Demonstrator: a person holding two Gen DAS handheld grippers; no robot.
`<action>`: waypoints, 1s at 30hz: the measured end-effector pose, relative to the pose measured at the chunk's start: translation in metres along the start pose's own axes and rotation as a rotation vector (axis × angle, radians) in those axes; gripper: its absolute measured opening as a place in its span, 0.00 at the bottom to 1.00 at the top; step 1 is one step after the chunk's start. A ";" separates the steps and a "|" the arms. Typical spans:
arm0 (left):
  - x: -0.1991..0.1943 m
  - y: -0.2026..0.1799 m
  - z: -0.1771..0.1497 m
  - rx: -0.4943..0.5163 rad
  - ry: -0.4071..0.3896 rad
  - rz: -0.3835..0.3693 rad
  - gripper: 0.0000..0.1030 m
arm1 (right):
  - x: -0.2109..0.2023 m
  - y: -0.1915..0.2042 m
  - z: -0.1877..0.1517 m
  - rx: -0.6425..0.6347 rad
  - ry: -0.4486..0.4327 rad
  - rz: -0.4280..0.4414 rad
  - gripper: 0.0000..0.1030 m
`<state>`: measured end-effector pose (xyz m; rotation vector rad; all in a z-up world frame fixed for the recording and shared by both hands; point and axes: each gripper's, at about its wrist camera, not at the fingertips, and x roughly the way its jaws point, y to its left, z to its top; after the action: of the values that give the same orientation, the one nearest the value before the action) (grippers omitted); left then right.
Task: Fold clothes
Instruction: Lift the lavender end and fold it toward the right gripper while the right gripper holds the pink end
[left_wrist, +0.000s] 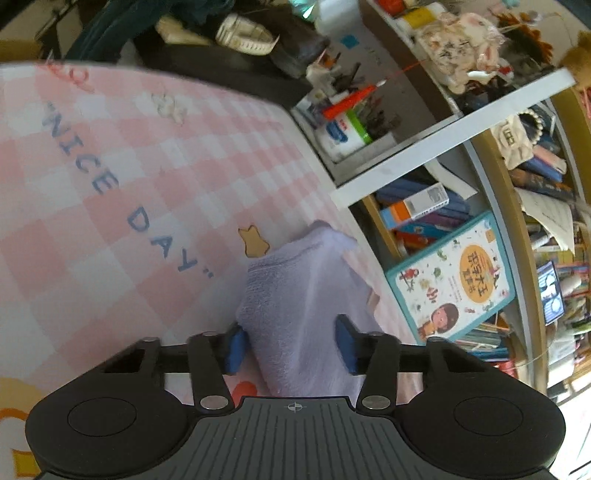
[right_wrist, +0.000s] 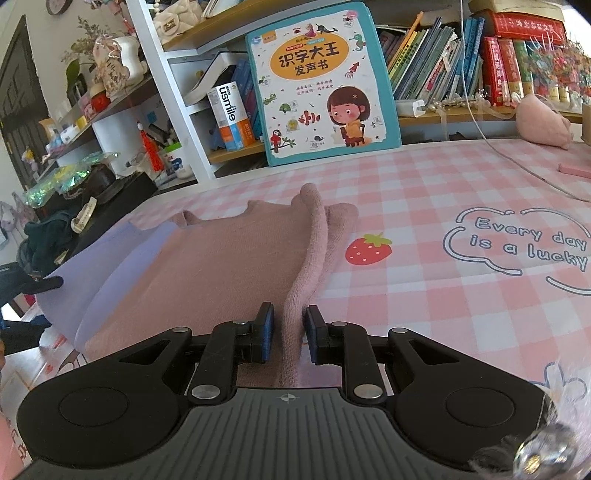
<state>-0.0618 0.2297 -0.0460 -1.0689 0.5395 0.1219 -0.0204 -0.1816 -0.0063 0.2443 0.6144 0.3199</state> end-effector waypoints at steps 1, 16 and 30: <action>0.002 0.000 -0.002 0.005 0.009 -0.002 0.17 | 0.000 0.000 0.000 0.001 0.000 0.000 0.18; 0.018 -0.007 0.002 0.190 0.018 -0.040 0.26 | 0.001 0.005 0.000 -0.026 0.002 -0.006 0.18; 0.009 -0.009 0.003 0.325 -0.009 -0.039 0.15 | 0.000 0.013 -0.006 0.029 -0.008 -0.001 0.18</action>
<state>-0.0492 0.2264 -0.0416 -0.7612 0.5099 0.0039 -0.0270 -0.1684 -0.0068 0.2728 0.6112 0.3090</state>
